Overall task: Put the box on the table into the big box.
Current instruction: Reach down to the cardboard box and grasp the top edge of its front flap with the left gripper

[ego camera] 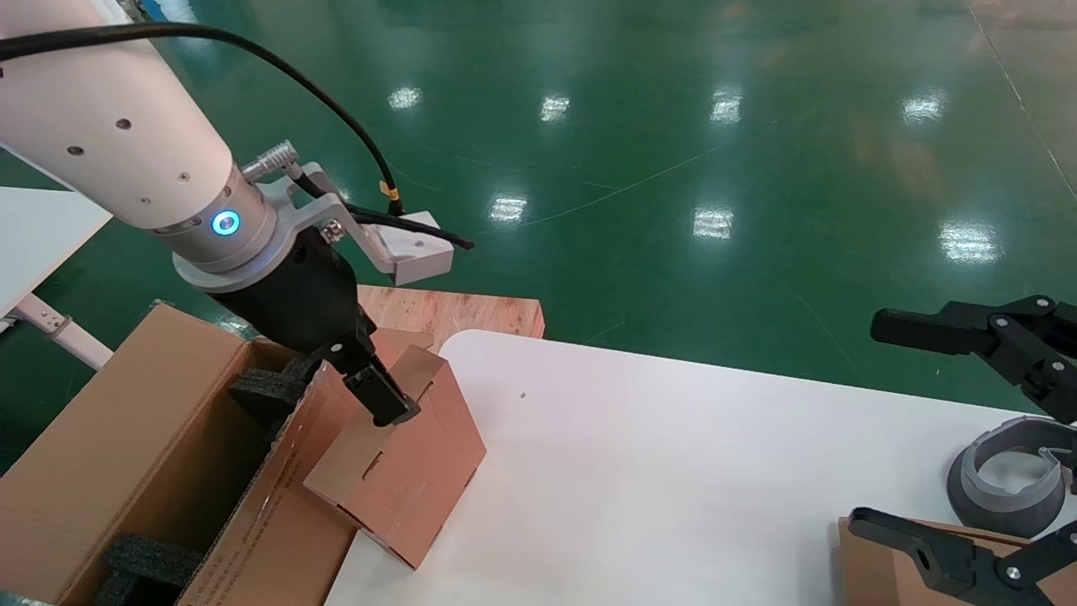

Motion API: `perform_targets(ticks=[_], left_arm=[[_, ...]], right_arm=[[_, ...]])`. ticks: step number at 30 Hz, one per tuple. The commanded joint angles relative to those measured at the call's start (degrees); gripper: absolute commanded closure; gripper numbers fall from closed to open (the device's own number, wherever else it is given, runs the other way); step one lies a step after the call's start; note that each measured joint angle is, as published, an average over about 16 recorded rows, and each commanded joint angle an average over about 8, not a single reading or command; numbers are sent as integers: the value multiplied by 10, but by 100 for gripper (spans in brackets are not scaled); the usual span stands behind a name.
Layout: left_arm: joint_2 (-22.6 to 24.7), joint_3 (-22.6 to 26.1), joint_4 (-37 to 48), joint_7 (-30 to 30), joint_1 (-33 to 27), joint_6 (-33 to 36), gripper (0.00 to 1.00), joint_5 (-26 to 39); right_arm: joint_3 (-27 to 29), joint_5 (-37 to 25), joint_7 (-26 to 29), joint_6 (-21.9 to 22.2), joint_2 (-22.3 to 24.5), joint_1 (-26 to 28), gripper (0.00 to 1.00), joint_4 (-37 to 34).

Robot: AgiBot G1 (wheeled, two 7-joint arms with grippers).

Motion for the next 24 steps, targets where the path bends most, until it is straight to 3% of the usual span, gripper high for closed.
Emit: perform_targets(ticks=[1,14,24], left_arm=[[3,8,0,-8,-5,2,0,-5],[13,32,-2,-32,-16,7,0,-21],[16,62,-11,-48,63,-41,0,10]], right_arm=[[0,0,0,0,0,0,0,0],[0,0,0,0,0,0,0,0],[0,0,0,0,0,0,0,0]])
